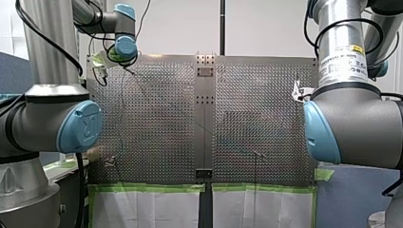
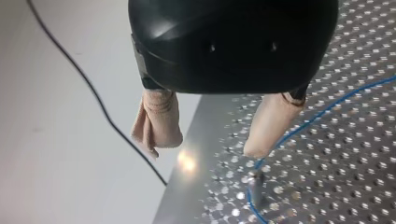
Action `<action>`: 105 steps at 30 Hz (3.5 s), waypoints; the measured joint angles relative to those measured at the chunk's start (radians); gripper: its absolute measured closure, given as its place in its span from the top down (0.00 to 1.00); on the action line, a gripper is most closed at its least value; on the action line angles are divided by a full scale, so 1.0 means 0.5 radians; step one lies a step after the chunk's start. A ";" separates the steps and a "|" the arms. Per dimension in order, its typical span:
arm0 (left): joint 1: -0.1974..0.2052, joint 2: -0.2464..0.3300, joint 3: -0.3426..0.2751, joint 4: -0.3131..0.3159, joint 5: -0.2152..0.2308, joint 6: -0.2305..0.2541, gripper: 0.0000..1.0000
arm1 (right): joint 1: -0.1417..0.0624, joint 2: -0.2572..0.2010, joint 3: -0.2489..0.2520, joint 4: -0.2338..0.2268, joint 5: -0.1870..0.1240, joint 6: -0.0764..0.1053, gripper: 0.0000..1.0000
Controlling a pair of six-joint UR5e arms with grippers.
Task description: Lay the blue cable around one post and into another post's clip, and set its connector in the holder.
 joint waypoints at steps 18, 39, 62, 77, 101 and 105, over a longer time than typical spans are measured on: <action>-0.016 0.017 0.041 -0.240 0.000 0.380 1.00 | 0.000 0.000 0.000 0.000 0.000 0.000 1.00; -0.035 0.028 0.126 -0.321 -0.001 0.785 1.00 | 0.000 0.000 0.000 0.000 0.000 0.000 1.00; -0.037 0.028 0.126 -0.320 -0.001 1.144 1.00 | 0.000 0.000 0.000 0.000 0.000 0.000 1.00; -0.041 0.028 0.126 -0.322 0.000 1.141 1.00 | 0.000 0.000 0.000 0.000 0.000 0.000 1.00; -0.268 -0.078 -0.220 -0.008 0.281 0.897 1.00 | 0.000 0.000 0.000 0.000 0.000 0.000 1.00; -0.354 -0.164 -0.306 0.079 0.368 0.811 1.00 | 0.000 0.000 0.000 0.000 0.000 0.000 1.00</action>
